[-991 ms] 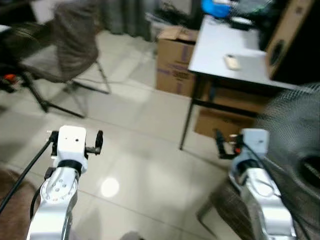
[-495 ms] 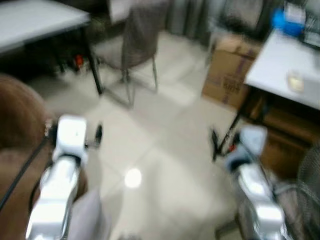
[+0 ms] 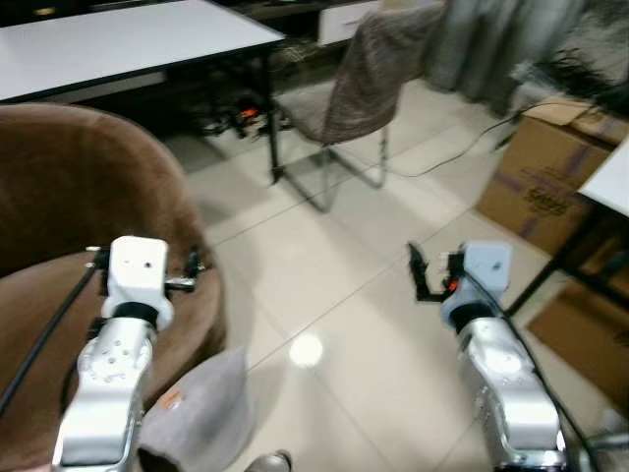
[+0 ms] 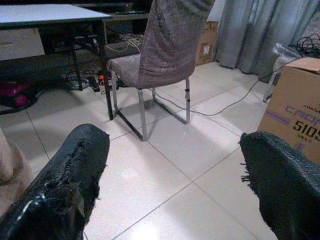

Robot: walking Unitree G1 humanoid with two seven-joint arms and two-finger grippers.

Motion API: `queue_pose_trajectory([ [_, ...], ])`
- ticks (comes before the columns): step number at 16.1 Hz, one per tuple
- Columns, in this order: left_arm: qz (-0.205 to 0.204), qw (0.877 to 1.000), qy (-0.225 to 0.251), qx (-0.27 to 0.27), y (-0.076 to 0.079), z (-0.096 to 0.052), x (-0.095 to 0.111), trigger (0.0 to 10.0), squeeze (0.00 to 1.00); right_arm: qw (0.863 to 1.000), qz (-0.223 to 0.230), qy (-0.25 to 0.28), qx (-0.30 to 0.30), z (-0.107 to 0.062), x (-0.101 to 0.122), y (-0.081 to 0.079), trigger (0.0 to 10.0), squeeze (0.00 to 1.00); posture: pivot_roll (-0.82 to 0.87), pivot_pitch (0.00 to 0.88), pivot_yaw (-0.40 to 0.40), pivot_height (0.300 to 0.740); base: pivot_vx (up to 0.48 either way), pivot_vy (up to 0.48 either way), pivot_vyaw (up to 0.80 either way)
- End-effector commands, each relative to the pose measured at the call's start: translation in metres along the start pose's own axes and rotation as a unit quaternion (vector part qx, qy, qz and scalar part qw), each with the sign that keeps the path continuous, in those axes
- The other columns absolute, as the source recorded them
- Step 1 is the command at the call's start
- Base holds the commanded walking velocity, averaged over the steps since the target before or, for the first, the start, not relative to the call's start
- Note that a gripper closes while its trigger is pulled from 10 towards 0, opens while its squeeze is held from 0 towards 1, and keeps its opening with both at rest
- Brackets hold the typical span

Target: Move the pillow to the sofa from floor

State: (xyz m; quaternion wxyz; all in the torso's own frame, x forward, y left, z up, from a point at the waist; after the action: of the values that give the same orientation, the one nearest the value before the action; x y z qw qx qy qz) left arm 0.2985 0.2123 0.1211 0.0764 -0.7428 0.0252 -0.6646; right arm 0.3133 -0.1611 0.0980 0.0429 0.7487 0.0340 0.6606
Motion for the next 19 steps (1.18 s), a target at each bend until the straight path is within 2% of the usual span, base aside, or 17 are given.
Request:
queue_pose_trajectory([
  [1,0.002,1.000,0.012,-0.002,0.000,0.001,0.007,10.0,0.00,1.000,0.005,-0.003,0.004,0.002,-0.001,-0.002,10.0,1.00,0.10,0.000,-0.032,0.740,0.000,0.000,0.56],
  [2,0.001,1.000,0.015,0.004,-0.003,-0.001,0.008,10.0,0.00,0.999,0.010,0.015,0.032,0.005,0.005,-0.013,10.0,1.00,0.13,0.000,-0.056,0.740,0.000,-0.277,0.00],
  [4,0.001,1.000,0.014,0.005,-0.004,-0.002,0.007,10.0,0.00,0.999,0.023,0.024,0.039,0.005,0.009,-0.017,10.0,1.00,0.12,0.000,-0.054,0.740,0.000,-0.285,0.00],
  [12,0.005,1.000,0.018,0.006,-0.005,-0.003,0.008,10.0,0.00,0.998,0.021,0.025,0.050,0.009,0.010,-0.023,10.0,1.00,0.14,0.000,-0.066,0.740,0.000,-0.287,0.00],
  [17,-0.001,1.000,0.021,0.010,-0.006,-0.004,0.010,10.0,0.00,0.998,0.022,0.017,0.055,0.010,0.008,-0.025,10.0,1.00,0.14,0.000,-0.064,0.740,0.000,0.000,0.00],
  [19,-0.007,1.000,0.021,0.009,-0.005,-0.003,0.010,10.0,0.00,0.998,0.019,0.017,0.053,0.011,0.008,-0.024,10.0,1.00,0.14,0.000,-0.061,0.740,0.000,0.000,0.68],
])
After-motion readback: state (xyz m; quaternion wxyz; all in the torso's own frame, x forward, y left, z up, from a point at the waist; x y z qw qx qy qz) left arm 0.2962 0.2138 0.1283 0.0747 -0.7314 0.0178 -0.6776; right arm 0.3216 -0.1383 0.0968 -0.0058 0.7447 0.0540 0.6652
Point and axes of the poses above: a point about 5 cm out from each wrist's last joint towards the gripper, its own z axis pointing out of the wrist towards the gripper, its own x axis along the axis of the wrist's last joint, y = z × x, the point moved 5 cm from there along z, pointing out of the wrist towards the gripper, and after that the axes turned 6 degrees about -z, right-handed, at the moved point
